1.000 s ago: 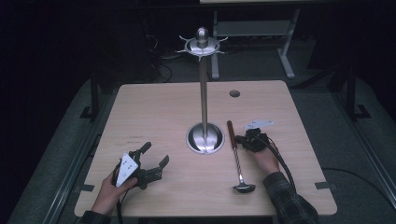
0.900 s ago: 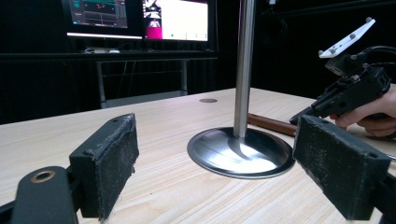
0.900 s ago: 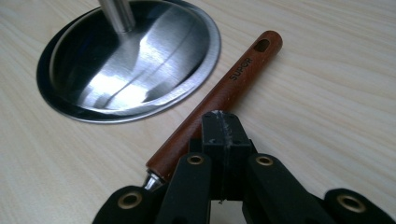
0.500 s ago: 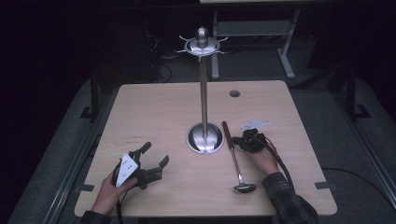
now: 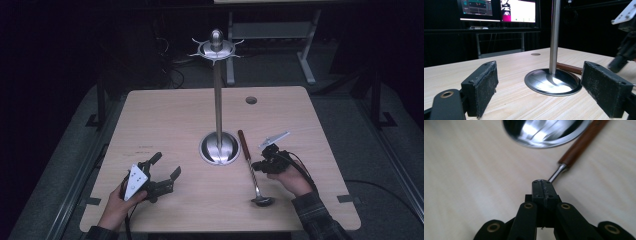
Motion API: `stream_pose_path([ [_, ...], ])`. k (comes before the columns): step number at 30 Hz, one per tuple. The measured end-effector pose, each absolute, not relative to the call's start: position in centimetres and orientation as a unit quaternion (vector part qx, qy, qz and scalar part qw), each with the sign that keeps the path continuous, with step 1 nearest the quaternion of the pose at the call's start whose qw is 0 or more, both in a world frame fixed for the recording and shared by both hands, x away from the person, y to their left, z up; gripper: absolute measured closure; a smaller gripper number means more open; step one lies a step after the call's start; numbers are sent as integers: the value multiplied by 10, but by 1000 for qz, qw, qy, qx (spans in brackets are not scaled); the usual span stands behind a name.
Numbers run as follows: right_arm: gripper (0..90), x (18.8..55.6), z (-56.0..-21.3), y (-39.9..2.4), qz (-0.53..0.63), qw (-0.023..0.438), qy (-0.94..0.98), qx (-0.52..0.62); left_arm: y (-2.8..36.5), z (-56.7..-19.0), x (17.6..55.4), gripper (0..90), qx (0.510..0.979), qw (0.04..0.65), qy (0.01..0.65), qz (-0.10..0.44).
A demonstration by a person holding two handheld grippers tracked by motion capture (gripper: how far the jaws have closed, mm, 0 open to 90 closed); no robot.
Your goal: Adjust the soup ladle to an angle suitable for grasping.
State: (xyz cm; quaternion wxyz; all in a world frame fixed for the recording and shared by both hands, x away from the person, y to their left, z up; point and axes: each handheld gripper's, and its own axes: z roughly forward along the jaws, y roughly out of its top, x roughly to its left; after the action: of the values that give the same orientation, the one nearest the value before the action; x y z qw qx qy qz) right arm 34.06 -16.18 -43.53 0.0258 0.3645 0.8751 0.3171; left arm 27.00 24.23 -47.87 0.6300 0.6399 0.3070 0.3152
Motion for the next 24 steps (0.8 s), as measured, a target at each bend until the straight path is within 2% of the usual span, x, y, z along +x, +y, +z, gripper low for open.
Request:
stream_pose_path([
  [10,897,308,-437,-151,279,-15,895,347,242,-479,270,137,641,629,305,317],
  [24,897,302,-447,-139,251,-14,906,341,242,-479,270,137,640,629,306,316],
])
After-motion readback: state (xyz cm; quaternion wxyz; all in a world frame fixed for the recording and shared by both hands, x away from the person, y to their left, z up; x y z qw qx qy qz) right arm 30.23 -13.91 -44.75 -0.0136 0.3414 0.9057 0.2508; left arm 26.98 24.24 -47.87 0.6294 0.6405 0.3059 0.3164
